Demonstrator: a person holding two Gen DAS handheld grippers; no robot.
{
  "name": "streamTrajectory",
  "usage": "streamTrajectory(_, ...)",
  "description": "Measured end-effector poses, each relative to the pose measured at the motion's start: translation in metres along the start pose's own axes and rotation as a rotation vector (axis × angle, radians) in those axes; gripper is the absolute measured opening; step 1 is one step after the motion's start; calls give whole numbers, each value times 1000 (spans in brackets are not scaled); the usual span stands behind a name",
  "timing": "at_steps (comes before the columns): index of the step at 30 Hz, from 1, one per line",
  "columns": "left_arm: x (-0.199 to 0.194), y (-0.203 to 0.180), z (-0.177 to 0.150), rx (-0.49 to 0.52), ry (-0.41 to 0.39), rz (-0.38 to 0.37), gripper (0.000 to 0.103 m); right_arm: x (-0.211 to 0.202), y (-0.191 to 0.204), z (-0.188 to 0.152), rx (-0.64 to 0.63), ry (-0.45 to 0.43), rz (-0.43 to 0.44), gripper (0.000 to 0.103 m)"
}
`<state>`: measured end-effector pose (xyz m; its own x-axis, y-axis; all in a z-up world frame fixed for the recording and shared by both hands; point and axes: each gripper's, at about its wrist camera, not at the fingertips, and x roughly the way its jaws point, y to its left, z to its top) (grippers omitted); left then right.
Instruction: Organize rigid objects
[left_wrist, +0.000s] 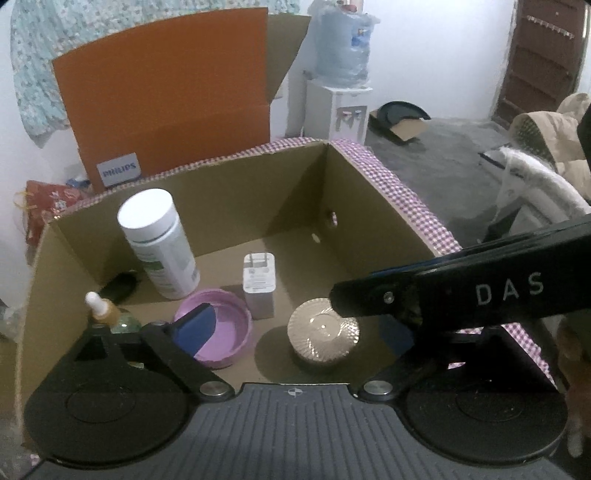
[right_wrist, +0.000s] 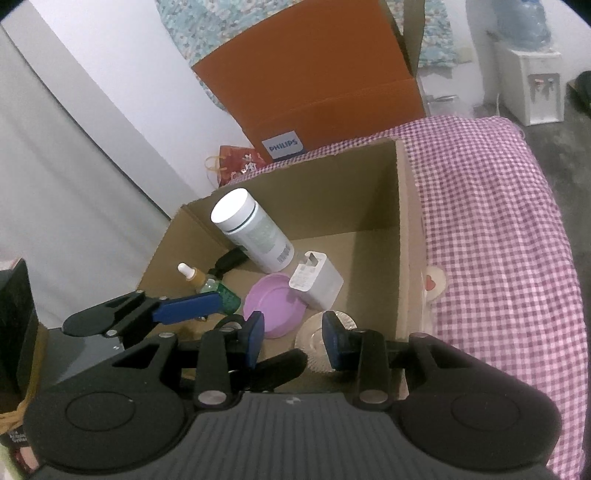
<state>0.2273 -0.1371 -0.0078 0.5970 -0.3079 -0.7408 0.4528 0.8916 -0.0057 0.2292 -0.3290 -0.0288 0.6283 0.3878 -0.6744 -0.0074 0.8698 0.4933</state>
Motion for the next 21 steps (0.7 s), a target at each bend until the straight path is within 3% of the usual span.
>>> streamTrajectory(21, -62, 2, -21, -2, -89, 45, 102, -61, 19, -27, 40, -88, 2, 39)
